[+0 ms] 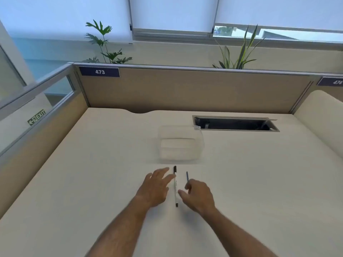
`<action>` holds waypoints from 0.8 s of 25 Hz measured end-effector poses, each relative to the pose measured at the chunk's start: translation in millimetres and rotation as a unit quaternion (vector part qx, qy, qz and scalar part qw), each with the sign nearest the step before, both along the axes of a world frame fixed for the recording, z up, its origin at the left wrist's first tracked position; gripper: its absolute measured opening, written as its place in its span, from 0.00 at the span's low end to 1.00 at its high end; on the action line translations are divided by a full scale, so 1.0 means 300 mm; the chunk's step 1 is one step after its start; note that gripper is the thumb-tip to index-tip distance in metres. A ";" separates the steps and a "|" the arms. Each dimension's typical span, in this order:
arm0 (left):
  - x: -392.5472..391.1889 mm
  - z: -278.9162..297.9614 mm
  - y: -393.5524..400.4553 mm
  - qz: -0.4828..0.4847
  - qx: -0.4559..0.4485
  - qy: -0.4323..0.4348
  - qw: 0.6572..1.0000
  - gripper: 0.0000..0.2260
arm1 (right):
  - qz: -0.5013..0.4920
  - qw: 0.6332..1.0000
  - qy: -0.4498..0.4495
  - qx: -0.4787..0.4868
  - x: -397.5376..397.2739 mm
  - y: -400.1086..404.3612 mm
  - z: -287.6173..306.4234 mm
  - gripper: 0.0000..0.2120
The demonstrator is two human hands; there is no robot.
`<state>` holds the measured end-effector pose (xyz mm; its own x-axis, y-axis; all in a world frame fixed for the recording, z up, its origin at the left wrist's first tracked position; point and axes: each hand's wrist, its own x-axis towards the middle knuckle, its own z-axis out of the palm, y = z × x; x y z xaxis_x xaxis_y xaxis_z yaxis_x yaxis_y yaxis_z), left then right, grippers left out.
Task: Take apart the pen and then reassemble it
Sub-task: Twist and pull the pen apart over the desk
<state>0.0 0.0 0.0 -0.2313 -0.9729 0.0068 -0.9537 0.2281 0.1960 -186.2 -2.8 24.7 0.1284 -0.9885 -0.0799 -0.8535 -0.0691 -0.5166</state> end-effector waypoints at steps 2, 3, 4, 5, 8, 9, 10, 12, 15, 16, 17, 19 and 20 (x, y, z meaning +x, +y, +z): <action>-0.007 -0.021 0.010 -0.023 0.054 -0.014 0.998 0.26 | 0.013 0.999 0.009 0.051 0.017 0.030 -0.014 0.17; -0.011 -0.036 0.017 -0.026 0.065 -0.023 0.997 0.26 | 0.027 0.997 0.022 0.066 0.023 0.044 -0.023 0.17; -0.019 -0.044 0.026 -0.021 0.072 -0.026 0.997 0.25 | 0.034 0.995 0.034 0.084 0.030 0.055 -0.037 0.15; -0.025 -0.050 0.024 -0.019 0.068 -0.029 0.997 0.23 | 0.042 0.994 0.045 0.091 0.034 0.057 -0.038 0.13; -0.031 -0.056 0.021 -0.016 0.037 -0.037 0.999 0.19 | 0.050 0.991 0.075 0.096 0.032 0.024 -0.041 0.05; -0.030 -0.059 0.020 -0.016 0.027 -0.034 0.999 0.17 | 0.050 0.991 0.075 0.103 0.029 0.016 -0.042 0.03; -0.029 -0.061 0.017 -0.017 0.024 -0.031 0.999 0.15 | 0.056 0.990 0.077 0.104 0.025 0.010 -0.047 0.03; -0.026 -0.056 0.019 -0.027 0.009 -0.026 0.999 0.10 | 0.074 0.989 0.089 0.097 0.012 0.001 -0.057 0.03; -0.011 -0.071 0.017 -0.026 -0.012 -0.056 0.998 0.11 | 0.107 0.985 0.106 0.086 -0.009 -0.005 -0.066 0.07; -0.013 -0.077 0.021 -0.028 -0.027 -0.064 0.997 0.12 | 0.112 0.984 0.111 0.081 -0.015 -0.007 -0.072 0.06; -0.017 -0.084 0.025 -0.040 -0.038 -0.076 0.996 0.13 | 0.119 0.984 0.113 0.075 -0.019 -0.009 -0.073 0.05; -0.026 -0.091 0.033 -0.069 -0.067 -0.098 0.991 0.12 | 0.129 0.982 0.120 0.069 -0.024 -0.012 -0.073 0.04; -0.026 -0.094 0.036 -0.083 -0.079 -0.107 0.988 0.12 | 0.132 0.981 0.124 0.068 -0.026 -0.015 -0.073 0.04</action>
